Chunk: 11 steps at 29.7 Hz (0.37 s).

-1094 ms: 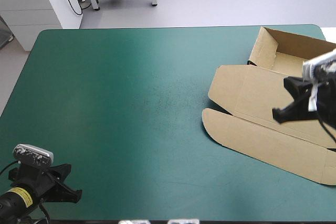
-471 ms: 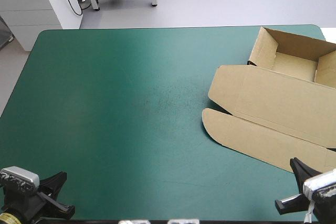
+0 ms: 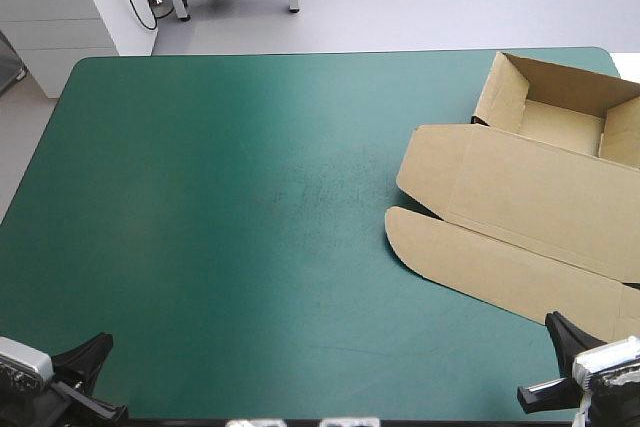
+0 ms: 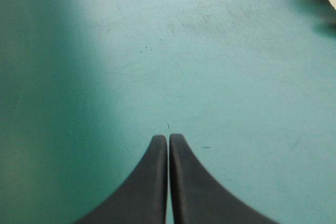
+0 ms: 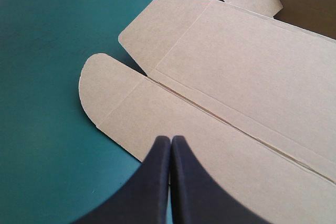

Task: Fold the box

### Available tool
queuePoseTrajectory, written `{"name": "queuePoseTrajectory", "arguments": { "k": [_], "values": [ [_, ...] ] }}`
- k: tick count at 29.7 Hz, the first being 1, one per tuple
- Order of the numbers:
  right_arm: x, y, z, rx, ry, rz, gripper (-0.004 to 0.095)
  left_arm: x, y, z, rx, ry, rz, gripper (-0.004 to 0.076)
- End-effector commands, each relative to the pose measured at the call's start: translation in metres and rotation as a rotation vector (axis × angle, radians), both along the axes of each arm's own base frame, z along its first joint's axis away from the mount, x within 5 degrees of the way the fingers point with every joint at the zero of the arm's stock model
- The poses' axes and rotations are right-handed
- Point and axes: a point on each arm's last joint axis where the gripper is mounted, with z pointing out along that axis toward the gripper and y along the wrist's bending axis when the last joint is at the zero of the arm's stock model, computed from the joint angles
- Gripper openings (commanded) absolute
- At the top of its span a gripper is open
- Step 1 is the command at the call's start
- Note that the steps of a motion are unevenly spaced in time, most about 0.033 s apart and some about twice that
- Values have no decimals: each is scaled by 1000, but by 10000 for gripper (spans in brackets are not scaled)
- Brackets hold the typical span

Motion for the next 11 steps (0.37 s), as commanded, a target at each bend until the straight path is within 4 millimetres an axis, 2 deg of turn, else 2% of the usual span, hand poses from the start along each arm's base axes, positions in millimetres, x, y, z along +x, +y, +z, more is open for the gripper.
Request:
{"name": "queuePoseTrajectory", "arguments": {
  "k": [1, 11],
  "values": [
    [-5, -1, 14, 26, -122, -5, -16, 2, -1, 12, -19, -68, -10, -8],
    [-5, -1, 14, 30, -121, -6, -16, 2, -1, 12, -18, -66, -10, -8]
  ]
}}
